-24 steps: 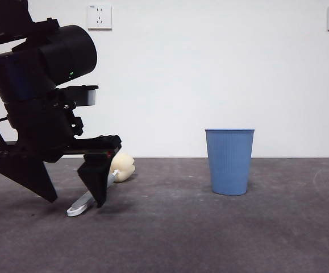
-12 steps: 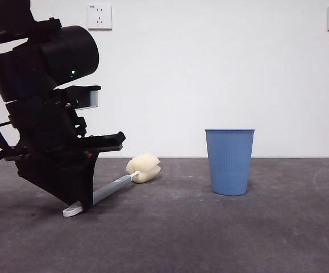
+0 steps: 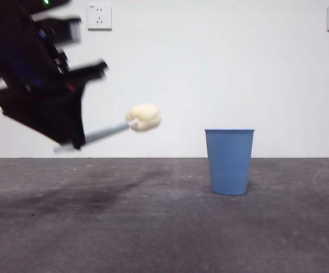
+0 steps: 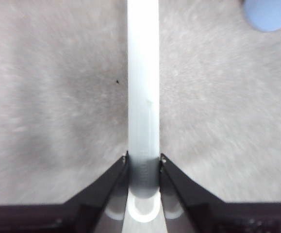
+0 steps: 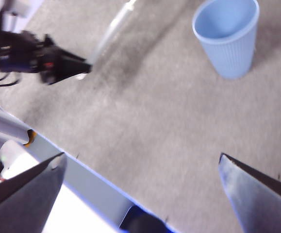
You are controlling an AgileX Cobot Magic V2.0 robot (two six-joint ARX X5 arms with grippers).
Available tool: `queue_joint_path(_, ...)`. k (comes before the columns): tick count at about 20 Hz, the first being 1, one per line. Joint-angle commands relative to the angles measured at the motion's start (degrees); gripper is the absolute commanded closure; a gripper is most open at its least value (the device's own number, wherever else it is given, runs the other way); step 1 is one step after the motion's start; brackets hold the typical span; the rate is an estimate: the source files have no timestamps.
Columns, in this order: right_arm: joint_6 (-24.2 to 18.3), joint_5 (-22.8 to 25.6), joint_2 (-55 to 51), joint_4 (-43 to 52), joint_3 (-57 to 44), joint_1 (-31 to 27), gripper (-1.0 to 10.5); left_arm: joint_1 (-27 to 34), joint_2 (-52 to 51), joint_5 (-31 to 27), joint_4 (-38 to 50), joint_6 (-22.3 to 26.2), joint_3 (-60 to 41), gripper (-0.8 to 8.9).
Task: Pick up the cup brush,pick up the cup,insert the brush into the cup,clean the cup,put the cup brush back,put the cup back to the fixed position on the table
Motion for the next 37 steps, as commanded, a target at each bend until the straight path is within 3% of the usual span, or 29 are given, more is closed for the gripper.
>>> queue_joint_path(1,1.92,0.48,2.78,5.18,-1.68,1.36,3.5,0.11,-5.6,-0.11,-3.72,3.08,-0.07,8.19)
queue_joint_path(5,6.36,11.26,6.75,22.32,-10.51,8.26,3.5,0.11,-15.37,-0.07,-13.42,6.4,-0.07,8.19)
queue_joint_path(8,12.09,20.48,9.42,39.21,-18.25,14.93,3.5,0.11,-20.76,-0.11,-18.4,7.02,-0.07,8.19)
queue_joint_path(11,13.33,31.87,14.58,50.88,-23.21,21.64,3.5,0.11,-23.37,-0.13,-20.76,8.11,-0.07,8.19)
queue_joint_path(17,13.14,39.15,30.1,70.2,-24.5,23.5,3.5,0.11,-23.58,-0.11,-23.76,8.33,-0.07,8.19)
queue_joint_path(26,10.1,38.91,47.93,93.09,-24.48,20.17,3.5,0.11,-23.58,-0.11,-26.03,8.09,-0.07,8.19)
queue_joint_path(30,10.08,35.56,53.29,102.29,-24.39,17.68,3.5,0.11,-23.58,-0.09,-25.94,7.69,-0.07,8.19)
queue_joint_path(37,6.36,32.72,60.41,105.09,-18.43,17.18,3.5,0.11,-23.58,-0.09,-25.94,7.65,-0.07,8.19)
